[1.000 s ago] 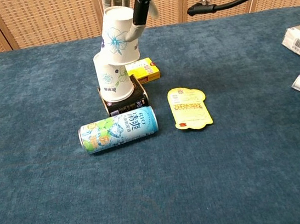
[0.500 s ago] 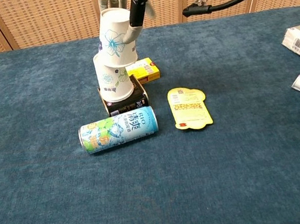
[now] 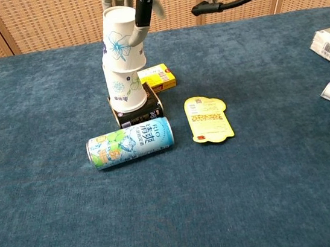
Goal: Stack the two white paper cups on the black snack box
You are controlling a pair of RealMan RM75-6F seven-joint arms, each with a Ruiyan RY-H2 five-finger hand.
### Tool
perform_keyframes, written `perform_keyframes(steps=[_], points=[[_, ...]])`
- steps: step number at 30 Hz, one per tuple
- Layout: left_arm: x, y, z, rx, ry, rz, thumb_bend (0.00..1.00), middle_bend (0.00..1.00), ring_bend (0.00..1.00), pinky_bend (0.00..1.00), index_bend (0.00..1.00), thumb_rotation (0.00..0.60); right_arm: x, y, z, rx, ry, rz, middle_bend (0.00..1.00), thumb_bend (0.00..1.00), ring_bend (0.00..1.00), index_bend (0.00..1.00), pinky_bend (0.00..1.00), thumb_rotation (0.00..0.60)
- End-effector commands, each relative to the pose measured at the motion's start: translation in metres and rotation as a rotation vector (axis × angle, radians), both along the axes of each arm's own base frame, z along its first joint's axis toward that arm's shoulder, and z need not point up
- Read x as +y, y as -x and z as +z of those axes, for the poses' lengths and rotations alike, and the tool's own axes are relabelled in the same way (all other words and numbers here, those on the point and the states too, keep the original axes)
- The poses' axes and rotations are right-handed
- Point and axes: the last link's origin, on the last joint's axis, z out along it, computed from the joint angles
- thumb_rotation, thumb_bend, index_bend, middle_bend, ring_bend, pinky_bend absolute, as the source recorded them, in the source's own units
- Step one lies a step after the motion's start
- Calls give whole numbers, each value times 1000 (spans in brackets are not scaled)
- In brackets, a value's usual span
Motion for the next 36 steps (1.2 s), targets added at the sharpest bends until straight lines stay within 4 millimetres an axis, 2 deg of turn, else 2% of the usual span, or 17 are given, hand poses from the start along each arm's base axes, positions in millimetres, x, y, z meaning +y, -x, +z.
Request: perform_keyframes(steps=[1, 13, 17, 20, 25, 29, 36], points=[[0, 0, 0, 0, 0, 2, 476, 0, 0, 76, 0, 600, 0, -1, -1, 3, -1, 1, 390, 234, 255, 341, 624, 600], [0, 1, -1, -2, 1, 3, 477, 0, 0, 75, 0, 600, -3, -3, -9, 29, -8, -10, 382, 226, 245, 323, 615, 600], [0, 2, 0, -2, -1, 3, 477, 0, 0, 74, 0, 600, -3, -2, -8, 42, -10, -20, 314, 224, 197, 232, 580, 600], [1, 1, 0, -1, 1, 3, 478, 0, 0, 74, 0, 600, -5, 1, -3, 41, 1, -32, 301, 225, 170, 185, 567, 600], [1, -2, 0, 2, 2, -7, 477, 0, 0, 74, 0, 600, -9, 13, 9, 56, 41, -52, 297, 227, 154, 149, 561, 600], [1, -4, -1, 15, 12, -9, 478, 0, 0, 55, 0, 600, -12, 26, 20, 61, 77, -74, 267, 227, 125, 84, 553, 600], [-2, -8, 0, 24, 10, -12, 477, 0, 0, 37, 0, 600, -19, 62, 45, 47, 175, -111, 224, 244, 59, 27, 492, 600]])
